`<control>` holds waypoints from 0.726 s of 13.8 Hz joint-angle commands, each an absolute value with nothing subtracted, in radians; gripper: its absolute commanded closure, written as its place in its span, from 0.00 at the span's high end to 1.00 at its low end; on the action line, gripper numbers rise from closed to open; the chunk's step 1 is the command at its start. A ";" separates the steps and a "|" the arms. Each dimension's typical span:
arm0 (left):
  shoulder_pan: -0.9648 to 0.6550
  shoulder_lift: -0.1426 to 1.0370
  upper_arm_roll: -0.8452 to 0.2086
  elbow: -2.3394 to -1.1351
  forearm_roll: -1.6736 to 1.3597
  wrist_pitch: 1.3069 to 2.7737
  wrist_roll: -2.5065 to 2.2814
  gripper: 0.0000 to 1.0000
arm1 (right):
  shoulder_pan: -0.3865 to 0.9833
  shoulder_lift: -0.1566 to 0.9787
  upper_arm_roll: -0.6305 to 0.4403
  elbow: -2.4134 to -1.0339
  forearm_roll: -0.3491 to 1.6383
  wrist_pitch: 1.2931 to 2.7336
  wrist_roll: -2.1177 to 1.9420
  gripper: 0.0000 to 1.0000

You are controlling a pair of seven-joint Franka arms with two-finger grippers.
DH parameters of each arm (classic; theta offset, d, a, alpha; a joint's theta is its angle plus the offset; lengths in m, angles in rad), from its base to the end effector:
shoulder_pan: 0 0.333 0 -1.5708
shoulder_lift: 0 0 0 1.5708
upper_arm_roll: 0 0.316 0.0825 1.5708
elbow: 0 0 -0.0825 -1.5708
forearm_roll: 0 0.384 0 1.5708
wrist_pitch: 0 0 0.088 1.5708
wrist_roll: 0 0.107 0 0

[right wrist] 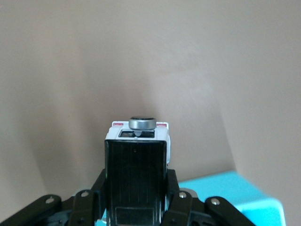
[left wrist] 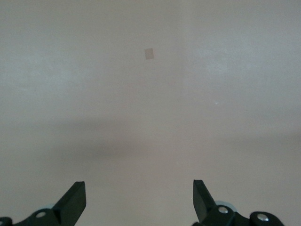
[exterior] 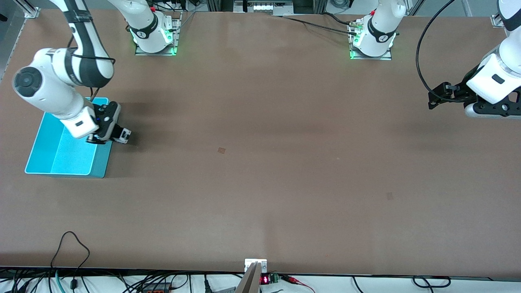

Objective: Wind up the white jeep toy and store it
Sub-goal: 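Lower the jeep into the cyan box and open the right gripper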

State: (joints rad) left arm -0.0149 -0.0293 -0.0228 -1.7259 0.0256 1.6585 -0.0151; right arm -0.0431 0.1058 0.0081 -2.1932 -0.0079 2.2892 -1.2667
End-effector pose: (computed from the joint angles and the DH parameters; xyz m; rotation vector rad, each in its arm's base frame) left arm 0.5481 -0.0183 0.5747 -3.1137 0.0394 0.0582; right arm 0.5435 -0.0192 0.3367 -2.5581 -1.8203 0.0170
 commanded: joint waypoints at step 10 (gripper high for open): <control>-0.015 -0.026 -0.020 -1.718 0.020 1.660 -0.020 1.00 | -0.262 0.092 -0.060 -2.174 -0.087 2.240 -0.415 0.00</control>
State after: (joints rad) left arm -0.0148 -0.0287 -0.0216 -1.7259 0.0256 1.6585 -0.0151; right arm -0.2285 0.0834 -0.0736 -2.1762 -0.0752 2.2579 -0.5233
